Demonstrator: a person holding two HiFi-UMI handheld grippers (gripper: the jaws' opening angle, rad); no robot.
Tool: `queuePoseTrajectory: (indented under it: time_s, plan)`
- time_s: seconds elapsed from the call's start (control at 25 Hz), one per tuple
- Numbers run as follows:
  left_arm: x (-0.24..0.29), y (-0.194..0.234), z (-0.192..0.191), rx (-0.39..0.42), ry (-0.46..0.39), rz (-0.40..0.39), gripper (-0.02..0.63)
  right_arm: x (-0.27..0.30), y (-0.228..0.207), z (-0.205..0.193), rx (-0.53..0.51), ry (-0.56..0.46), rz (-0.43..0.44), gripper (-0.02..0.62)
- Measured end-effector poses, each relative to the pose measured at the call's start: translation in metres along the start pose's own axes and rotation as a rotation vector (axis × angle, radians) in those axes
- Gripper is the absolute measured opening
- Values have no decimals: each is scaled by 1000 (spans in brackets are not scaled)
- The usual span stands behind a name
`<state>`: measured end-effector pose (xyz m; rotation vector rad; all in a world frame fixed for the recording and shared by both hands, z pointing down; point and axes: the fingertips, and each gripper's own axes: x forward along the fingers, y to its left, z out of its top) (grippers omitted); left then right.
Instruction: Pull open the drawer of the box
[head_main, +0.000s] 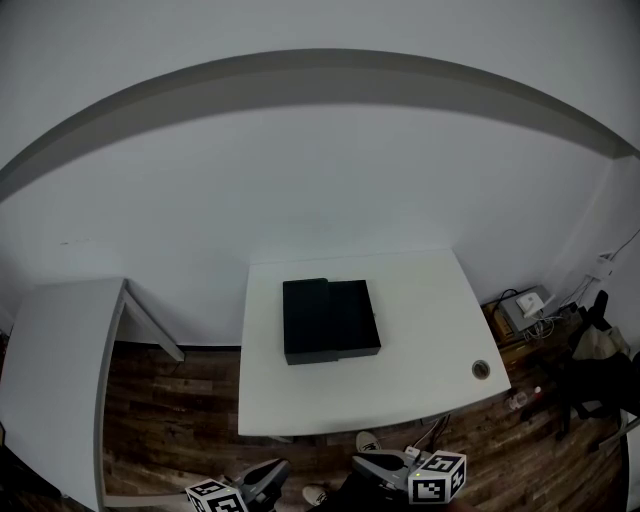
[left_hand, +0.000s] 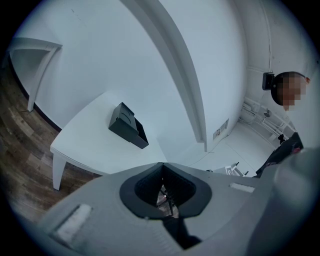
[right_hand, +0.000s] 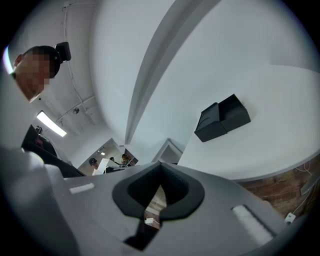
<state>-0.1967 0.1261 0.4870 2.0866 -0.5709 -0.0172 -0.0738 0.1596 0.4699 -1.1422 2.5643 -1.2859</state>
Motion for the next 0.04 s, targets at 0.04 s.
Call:
queuePoseTrajectory:
  time_s: [0.04]
  plan:
    - [0, 0, 0, -3, -1, 1, 5, 0, 0, 0, -1, 1, 1, 3]
